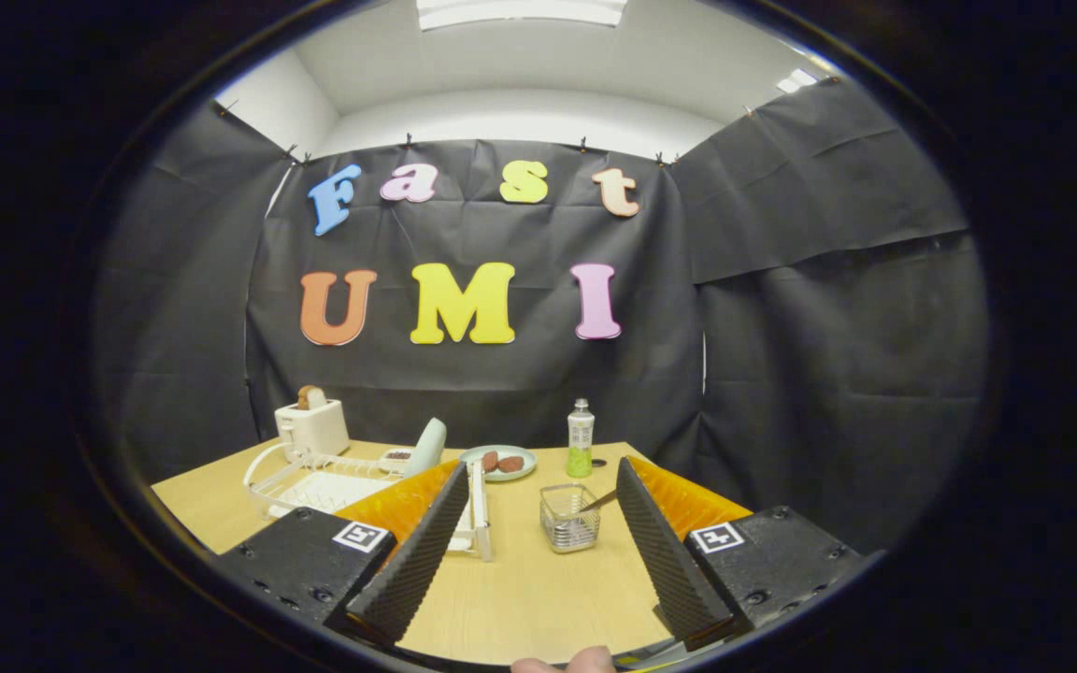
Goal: Take the plate from the dish rack, then take the spoon from the basket and place it into the plate.
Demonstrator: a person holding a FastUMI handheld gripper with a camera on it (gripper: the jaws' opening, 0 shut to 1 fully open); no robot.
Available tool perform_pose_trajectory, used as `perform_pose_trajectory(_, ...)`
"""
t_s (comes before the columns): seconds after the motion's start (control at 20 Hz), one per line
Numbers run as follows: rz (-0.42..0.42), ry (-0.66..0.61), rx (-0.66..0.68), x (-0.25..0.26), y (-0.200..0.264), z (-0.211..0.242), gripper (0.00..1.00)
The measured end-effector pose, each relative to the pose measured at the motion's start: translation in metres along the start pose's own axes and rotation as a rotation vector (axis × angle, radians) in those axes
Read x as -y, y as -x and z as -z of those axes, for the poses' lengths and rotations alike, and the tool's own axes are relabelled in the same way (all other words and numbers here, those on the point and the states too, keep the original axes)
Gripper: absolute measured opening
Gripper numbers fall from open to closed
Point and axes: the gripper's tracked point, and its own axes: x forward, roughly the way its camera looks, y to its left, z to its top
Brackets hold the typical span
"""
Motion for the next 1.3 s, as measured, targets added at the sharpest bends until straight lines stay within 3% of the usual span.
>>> perform_pose_trajectory(0.8,-0.092,-0.014,-0.052,-0.058,-0.043,0.000,1.00)
perform_pose_trajectory(1.3,-0.151,0.013,-0.117,-0.125,-0.122,0.002,1.00)
